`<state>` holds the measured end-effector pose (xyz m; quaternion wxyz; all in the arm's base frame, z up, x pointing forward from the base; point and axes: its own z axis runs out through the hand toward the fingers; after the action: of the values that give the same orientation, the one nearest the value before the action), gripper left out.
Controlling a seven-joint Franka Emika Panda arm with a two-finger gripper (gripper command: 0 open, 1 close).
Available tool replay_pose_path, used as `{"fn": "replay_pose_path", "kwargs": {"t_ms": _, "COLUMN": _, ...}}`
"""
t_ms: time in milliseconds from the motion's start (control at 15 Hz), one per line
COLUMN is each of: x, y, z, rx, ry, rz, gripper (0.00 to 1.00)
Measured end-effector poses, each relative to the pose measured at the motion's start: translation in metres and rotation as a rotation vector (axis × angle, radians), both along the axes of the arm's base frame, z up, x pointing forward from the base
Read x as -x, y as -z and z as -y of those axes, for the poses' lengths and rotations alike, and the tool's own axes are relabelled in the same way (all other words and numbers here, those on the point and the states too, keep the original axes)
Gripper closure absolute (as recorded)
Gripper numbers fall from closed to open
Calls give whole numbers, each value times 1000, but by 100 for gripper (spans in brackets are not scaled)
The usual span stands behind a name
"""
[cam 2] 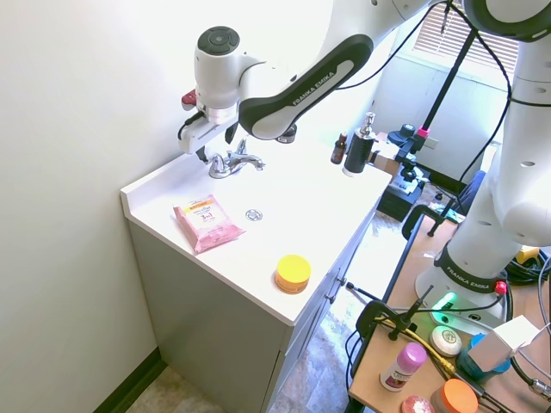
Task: Turn on the hot water
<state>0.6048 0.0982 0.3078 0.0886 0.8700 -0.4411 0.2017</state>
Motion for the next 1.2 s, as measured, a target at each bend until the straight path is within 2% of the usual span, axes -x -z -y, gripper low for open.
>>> {"fn": "replay_pose_path", "kwargs": {"t_ms": 400, "x": 11, "y": 1, "z": 14, "rx": 45, "ry": -11, "rz": -121, "gripper": 0}}
{"fn": "replay_pose_path", "kwargs": {"t_ms": 800, "x": 15, "y": 7, "z": 37, "rx": 90, "ry": -1, "rz": -150, "gripper": 0}}
{"fn": "replay_pose_path", "kwargs": {"t_ms": 1000, "x": 24, "y": 6, "z": 38, "rx": 74, "ry": -14, "rz": -167, "gripper": 0}}
{"fn": "replay_pose_path", "kwargs": {"t_ms": 1200, "x": 52, "y": -11, "z": 39, "rx": 15, "ry": -35, "rz": -184, "gripper": 0}}
